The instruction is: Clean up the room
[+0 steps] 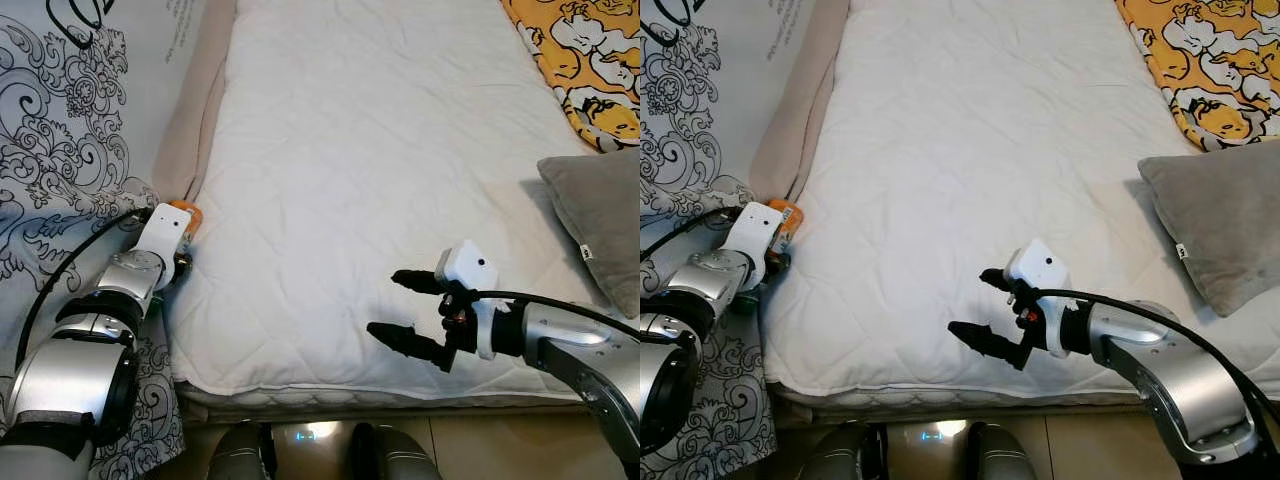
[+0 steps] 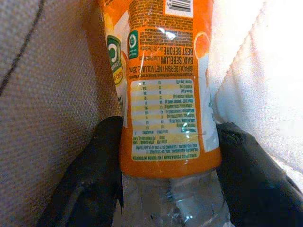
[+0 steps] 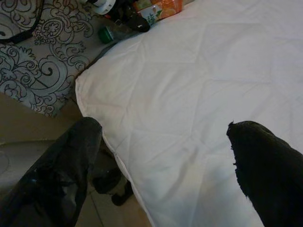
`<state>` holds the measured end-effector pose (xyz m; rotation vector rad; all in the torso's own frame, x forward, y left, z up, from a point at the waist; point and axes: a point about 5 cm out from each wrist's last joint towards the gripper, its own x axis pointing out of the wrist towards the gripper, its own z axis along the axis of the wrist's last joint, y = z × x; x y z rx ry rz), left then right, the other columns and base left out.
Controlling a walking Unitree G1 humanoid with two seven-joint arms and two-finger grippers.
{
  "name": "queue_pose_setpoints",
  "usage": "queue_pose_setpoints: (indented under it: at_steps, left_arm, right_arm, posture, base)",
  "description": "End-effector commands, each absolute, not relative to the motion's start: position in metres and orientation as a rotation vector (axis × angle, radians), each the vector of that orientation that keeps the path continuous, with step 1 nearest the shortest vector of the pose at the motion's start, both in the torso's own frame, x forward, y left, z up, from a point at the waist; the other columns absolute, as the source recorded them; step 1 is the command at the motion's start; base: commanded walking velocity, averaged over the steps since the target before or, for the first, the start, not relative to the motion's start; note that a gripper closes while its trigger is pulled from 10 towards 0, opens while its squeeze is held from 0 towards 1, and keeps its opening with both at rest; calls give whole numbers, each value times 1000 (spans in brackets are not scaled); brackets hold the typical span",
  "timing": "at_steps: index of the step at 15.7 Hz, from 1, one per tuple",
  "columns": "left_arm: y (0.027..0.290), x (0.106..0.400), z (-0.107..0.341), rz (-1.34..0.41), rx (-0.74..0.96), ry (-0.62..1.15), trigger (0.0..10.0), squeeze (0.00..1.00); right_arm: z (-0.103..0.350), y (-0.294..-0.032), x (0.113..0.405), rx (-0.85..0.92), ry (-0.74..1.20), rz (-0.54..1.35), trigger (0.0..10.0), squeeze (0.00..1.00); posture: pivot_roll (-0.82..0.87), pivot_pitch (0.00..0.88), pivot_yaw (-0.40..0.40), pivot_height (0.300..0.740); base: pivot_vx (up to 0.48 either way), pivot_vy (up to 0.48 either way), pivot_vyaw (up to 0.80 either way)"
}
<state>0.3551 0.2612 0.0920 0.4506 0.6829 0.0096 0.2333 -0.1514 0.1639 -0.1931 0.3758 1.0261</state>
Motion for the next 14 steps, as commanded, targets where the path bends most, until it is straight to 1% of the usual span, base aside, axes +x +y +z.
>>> queue_pose_setpoints:
  at_steps: [1, 2, 6, 11, 14]
  left_arm:
    - [271, 347, 85, 33, 445, 744, 1882, 0]
    - [272, 347, 85, 34, 453, 747, 0, 0]
    - [270, 350, 89, 3, 459, 721, 0, 0]
    - [222, 372, 108, -260, 337, 587, 0, 0]
    - [196, 379, 124, -398, 316, 474, 0, 0]
  right_arm:
    - [168, -151, 232, -207, 366, 1035, 10000, 0]
    - [168, -151, 232, -209, 367, 1034, 10000, 0]
    - [167, -152, 231, -205, 367, 1023, 10000, 0]
    - [165, -157, 230, -153, 316, 909, 10000, 0]
    - [165, -155, 225, -135, 288, 877, 10000, 0]
  posture:
    - [-112, 249, -9, 740]
    - [-111, 250, -10, 740]
    - [-102, 236, -3, 740]
    - [-66, 147, 46, 740]
    - [-51, 96, 71, 740]
  base:
    - [0, 0, 0]
    - [0, 0, 0]
    - [0, 0, 0]
    - [0, 0, 0]
    - [0, 0, 0]
